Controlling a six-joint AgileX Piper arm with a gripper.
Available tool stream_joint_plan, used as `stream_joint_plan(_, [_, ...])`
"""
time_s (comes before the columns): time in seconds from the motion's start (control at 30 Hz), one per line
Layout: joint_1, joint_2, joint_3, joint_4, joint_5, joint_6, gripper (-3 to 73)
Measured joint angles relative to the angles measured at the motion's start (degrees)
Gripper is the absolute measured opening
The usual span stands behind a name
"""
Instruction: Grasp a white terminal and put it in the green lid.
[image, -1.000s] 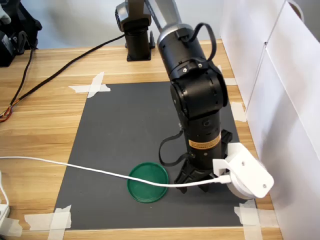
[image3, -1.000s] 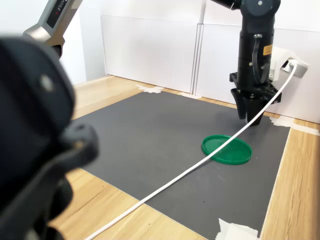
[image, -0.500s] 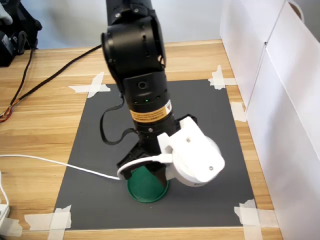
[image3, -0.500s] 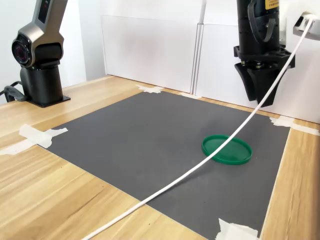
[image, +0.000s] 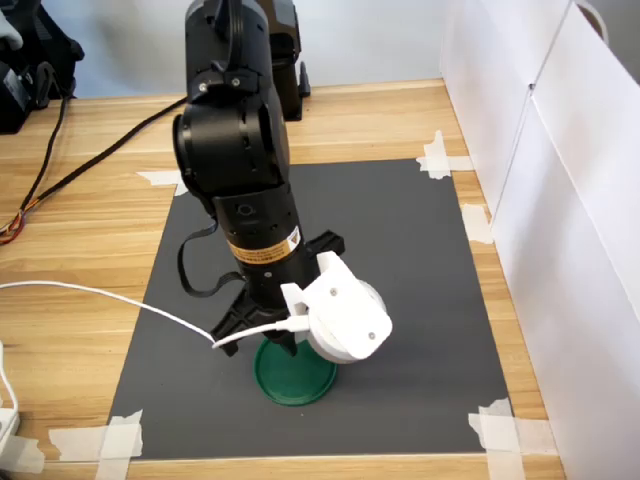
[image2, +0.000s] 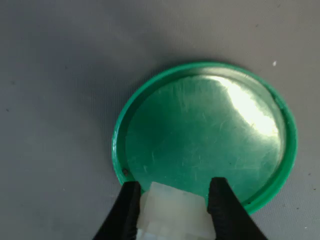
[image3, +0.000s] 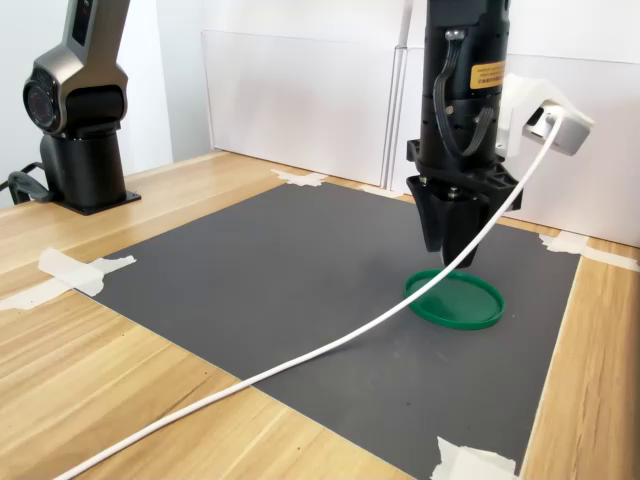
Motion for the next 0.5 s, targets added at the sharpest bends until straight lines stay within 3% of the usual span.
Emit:
stream_joint_plan(0.27, [0.0, 0.14, 2.55, -4.85, -3.92, -0.01, 30.5])
stream_joint_plan(0.5, [0.0, 0.49, 2.67, -4.98, -5.22, -0.58, 30.5])
